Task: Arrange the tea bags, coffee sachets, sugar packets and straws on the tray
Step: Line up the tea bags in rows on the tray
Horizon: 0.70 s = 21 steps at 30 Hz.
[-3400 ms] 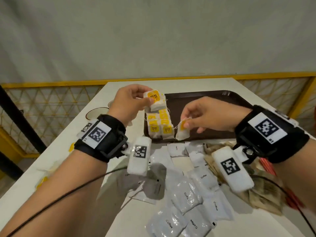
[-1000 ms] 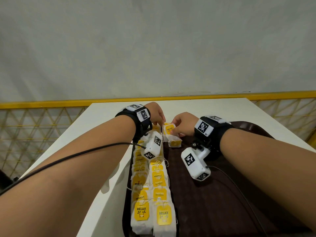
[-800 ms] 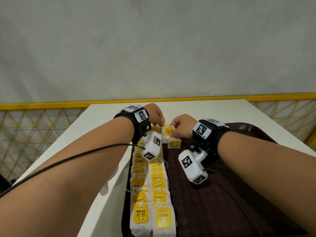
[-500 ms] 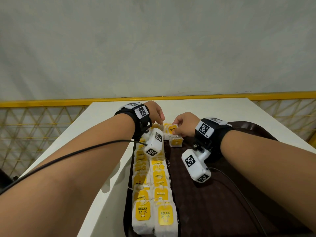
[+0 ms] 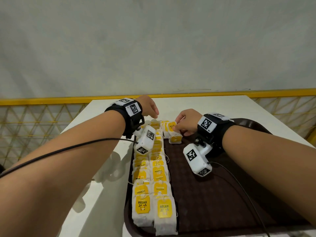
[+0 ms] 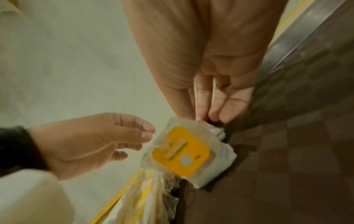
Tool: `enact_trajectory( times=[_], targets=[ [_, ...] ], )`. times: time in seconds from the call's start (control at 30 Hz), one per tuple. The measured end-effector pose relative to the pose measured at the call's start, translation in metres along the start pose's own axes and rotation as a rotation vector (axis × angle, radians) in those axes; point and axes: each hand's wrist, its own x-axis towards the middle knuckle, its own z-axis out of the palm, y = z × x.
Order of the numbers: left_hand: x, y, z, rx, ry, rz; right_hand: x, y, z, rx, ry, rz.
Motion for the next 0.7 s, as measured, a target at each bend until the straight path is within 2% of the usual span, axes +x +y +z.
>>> enact_trajectory(
  times=[0.17,0.33,0.5,0.6,0.7],
  targets=[
    [-0.011,0.000,0.008,0.021,-0.054,0.055,-0.010,0.000,-0.002,-0.064,-0.086,-0.057],
    [-0.012,0.010,0.020,0.074,-0.102,0.070,-0.011,0.003,-0.003,-0.052,-0.019,-0.050],
    [-0.008,0.017,0.026,0.137,-0.074,0.067,-0.012,0.003,-0.004,0.007,-0.022,-0.047],
    [-0.005,0.014,0.029,0.148,-0.061,0.037,-0.015,0.001,-0.009,-0.067,-0.114,-0.038],
    [-0.004,0.012,0.033,0.148,-0.055,0.018,-0.019,-0.002,-0.013,-0.131,-0.265,-0.061]
  ],
)
